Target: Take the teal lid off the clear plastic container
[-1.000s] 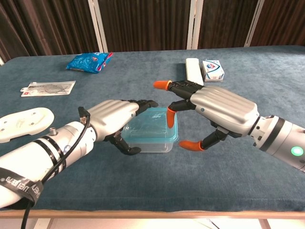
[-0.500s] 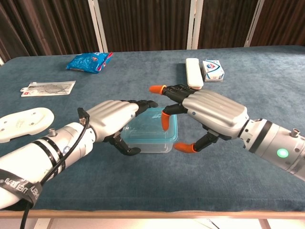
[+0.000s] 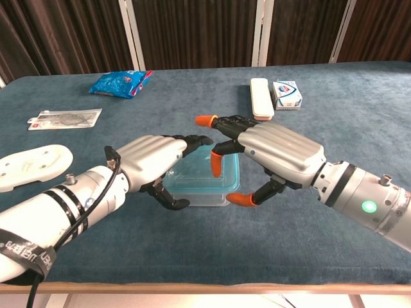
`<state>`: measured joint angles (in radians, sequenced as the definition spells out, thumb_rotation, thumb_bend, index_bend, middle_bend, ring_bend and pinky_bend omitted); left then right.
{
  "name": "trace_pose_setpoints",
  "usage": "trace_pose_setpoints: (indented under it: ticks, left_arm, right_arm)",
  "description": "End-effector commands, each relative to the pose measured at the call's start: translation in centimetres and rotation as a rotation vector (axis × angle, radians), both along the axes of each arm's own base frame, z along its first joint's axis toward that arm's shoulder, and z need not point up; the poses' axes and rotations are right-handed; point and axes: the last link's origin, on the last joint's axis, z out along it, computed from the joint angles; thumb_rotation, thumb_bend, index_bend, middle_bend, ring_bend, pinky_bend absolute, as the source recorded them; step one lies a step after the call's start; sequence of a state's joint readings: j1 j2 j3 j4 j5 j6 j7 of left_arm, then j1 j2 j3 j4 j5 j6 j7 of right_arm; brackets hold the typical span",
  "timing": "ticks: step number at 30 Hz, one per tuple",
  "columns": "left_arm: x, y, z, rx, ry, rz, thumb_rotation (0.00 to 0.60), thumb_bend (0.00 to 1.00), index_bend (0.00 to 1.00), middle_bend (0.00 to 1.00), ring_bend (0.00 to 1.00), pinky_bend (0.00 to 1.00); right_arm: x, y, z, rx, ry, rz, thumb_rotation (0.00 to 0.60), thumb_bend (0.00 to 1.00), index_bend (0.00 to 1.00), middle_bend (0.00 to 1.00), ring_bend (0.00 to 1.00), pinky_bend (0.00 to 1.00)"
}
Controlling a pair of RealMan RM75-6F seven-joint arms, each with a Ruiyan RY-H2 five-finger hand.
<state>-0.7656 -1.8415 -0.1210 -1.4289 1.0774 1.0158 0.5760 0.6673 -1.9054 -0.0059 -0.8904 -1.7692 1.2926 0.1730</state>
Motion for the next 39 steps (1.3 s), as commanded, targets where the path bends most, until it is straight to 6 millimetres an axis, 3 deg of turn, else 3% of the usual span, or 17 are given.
trace_pose_setpoints:
  ticks: [1,29,39]
  left_arm:
    - [0.0,-0.02,-0.03,-0.002,-0.001,0.001,0.6,0.28,0.0,0.35,0.31,0.32]
    - [-0.21,-0.12,-0.39,0.009,0.016,-0.021,0.6,0.28,0.0,0.35,0.31,0.32]
    - [-0.2,-0.33,-0.21,0.013,0.002,-0.027,0.6,0.28,0.0,0.34,0.28,0.28]
  right_arm:
    - [0.06,-0.02,0.0,0.002,-0.002,-0.002,0.6,0.43,0.6,0.04,0.0,0.0]
    - [0.54,-0.03,0.48,-0.006,-0.048,-0.015,0.6,0.43,0.6,0.04,0.0,0.0]
    - [0.08,-0.15,0.05,-0.01,-0.02,-0.02,0.6,0.45,0.6,0.05,0.0,0.0]
